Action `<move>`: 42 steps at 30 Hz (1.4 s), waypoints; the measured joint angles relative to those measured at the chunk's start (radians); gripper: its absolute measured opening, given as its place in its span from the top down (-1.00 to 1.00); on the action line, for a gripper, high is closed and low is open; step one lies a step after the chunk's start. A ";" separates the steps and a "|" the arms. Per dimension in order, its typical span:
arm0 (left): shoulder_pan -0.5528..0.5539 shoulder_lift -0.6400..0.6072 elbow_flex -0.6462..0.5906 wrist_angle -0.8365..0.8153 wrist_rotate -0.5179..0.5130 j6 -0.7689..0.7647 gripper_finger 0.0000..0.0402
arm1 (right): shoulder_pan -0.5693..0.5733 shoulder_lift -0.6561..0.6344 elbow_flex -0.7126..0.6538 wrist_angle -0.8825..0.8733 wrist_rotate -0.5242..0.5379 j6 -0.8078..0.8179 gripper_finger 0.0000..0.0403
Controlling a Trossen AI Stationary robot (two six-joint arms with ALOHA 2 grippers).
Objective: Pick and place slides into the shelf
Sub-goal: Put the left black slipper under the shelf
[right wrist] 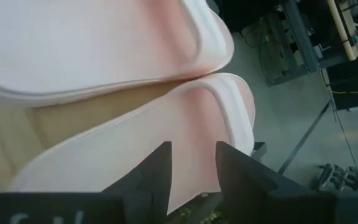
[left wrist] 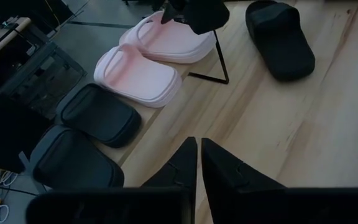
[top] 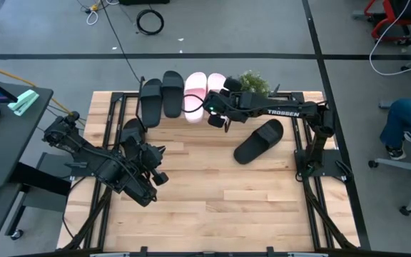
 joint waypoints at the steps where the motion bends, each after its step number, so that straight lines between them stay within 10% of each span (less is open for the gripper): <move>1: 0.000 0.000 0.000 0.002 0.000 0.000 0.85 | 0.006 0.000 0.000 0.000 0.000 0.000 0.35; 24: -0.001 0.000 0.001 0.025 0.017 -0.001 0.88 | 0.288 -0.079 0.020 -0.391 0.001 0.330 0.35; 34: -0.002 0.016 0.000 0.026 0.350 0.001 0.94 | 0.459 -0.137 0.020 -0.553 -0.162 0.593 0.36; 42: -0.041 0.077 -0.151 0.030 0.387 -0.070 0.92 | 0.597 -0.128 -0.179 -0.525 -0.127 0.832 0.36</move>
